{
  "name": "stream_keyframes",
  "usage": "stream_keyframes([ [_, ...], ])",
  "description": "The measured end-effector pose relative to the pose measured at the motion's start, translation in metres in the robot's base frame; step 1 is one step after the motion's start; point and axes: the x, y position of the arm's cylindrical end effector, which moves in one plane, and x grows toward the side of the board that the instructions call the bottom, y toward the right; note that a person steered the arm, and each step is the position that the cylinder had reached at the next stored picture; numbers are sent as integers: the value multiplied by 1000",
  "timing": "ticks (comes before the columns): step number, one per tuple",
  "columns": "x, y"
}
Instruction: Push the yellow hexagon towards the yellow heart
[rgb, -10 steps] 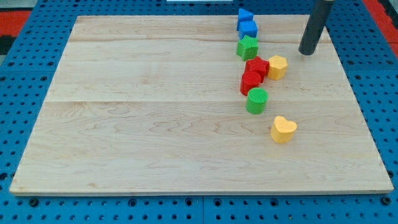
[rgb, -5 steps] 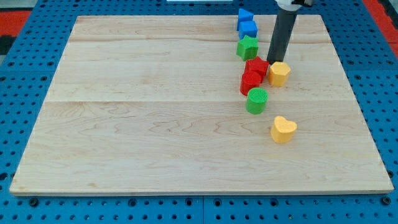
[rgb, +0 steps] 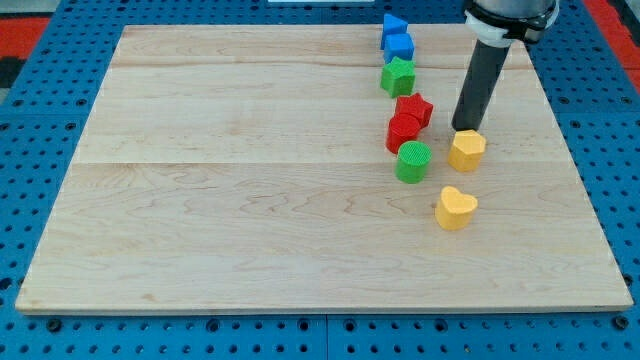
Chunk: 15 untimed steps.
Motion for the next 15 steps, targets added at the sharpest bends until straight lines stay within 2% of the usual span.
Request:
stream_keyframes([
  [3,36,41],
  [4,-2,39],
  [5,-4,6],
  [7,29,-4],
  [9,36,10],
  [11,33,-21],
  [13,51,15],
  [15,88,26],
])
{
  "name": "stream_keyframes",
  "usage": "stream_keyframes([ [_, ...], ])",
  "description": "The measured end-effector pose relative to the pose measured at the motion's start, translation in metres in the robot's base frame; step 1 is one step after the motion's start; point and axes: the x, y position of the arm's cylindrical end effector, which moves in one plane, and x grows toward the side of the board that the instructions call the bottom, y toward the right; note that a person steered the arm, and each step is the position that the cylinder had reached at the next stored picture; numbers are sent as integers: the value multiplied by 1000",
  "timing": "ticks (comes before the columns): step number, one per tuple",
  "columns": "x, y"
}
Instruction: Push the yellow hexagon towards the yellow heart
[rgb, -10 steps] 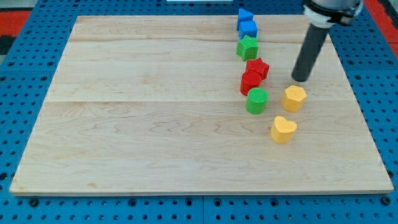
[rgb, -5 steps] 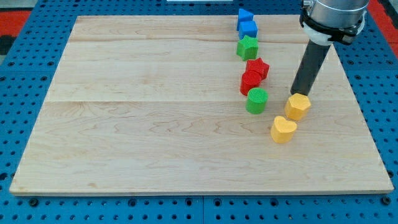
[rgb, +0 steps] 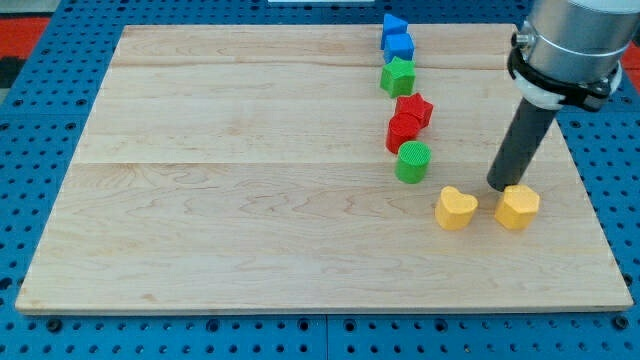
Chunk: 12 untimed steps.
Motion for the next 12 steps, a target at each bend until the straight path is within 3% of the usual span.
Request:
stream_keyframes([
  [1,3,24],
  [6,115,38],
  [12,121,32],
])
